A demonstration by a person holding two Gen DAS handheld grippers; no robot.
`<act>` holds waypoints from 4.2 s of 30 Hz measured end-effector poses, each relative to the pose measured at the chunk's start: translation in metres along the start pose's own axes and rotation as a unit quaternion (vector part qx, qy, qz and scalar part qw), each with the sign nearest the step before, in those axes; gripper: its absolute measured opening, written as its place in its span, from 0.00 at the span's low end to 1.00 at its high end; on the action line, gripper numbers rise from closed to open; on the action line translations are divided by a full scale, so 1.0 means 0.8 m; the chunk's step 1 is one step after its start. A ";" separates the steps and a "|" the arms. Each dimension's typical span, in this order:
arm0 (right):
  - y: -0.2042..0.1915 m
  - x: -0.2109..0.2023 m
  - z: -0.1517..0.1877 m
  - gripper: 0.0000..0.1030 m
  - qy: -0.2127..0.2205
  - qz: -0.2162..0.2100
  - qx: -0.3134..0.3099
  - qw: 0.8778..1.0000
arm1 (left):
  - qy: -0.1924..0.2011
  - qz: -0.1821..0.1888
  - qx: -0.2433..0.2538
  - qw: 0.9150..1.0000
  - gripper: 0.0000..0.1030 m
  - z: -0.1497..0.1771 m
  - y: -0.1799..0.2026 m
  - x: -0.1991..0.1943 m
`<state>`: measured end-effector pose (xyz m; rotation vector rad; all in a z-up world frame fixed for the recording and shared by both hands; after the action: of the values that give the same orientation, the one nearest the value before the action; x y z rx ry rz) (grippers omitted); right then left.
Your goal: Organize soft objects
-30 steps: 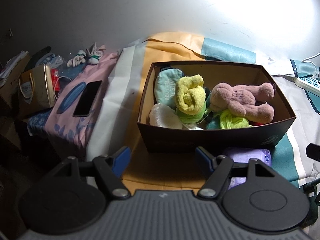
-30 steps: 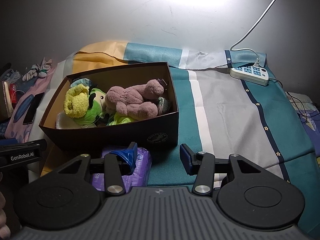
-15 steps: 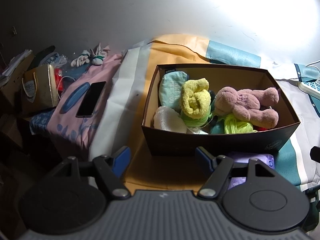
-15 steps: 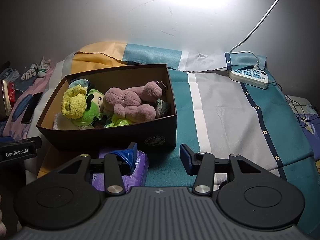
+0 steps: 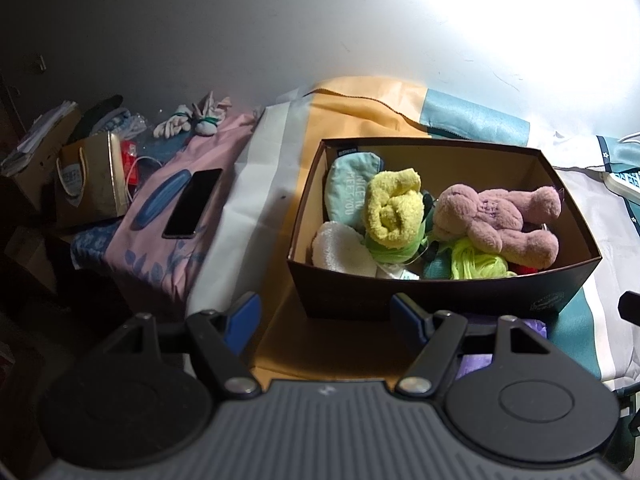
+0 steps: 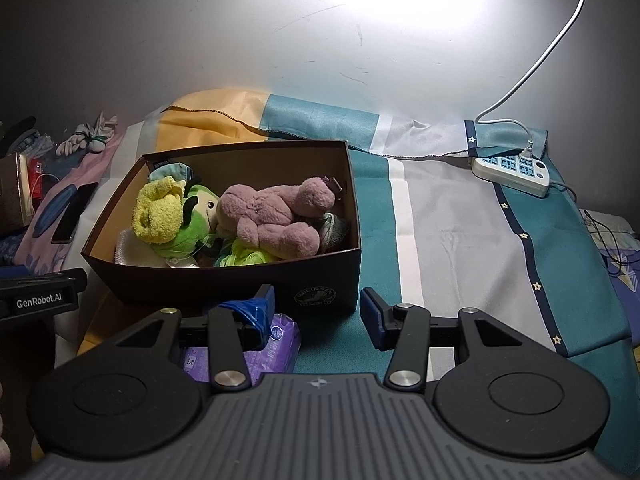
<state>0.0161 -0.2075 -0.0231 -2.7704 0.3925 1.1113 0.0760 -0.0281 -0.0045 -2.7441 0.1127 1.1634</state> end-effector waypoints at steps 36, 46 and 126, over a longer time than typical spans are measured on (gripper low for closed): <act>0.008 0.007 0.015 0.31 -0.059 -0.061 -0.008 0.996 | -0.064 0.005 0.023 0.998 0.71 0.017 0.036 0.008; 0.006 -0.006 -0.013 0.31 -0.013 -0.002 0.022 1.000 | -0.017 0.016 0.032 0.999 0.71 -0.023 0.010 0.006; -0.041 0.052 -0.037 0.32 -0.004 0.080 0.036 0.996 | -0.004 0.057 0.043 0.997 0.71 -0.042 -0.006 0.070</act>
<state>0.0740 -0.1905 -0.0300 -2.7100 0.6492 1.1168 0.1394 -0.0298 -0.0214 -2.6896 0.3156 1.1680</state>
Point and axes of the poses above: each gripper's, at about its wrist camera, not at the fingertips, and x roughly the way its jaws point, y to its right, z to its underside, the point moved 2 cm from there along x, roughly the way its jaws point, and after that the axes turned 1 degree about -x, right-handed, at the moved point
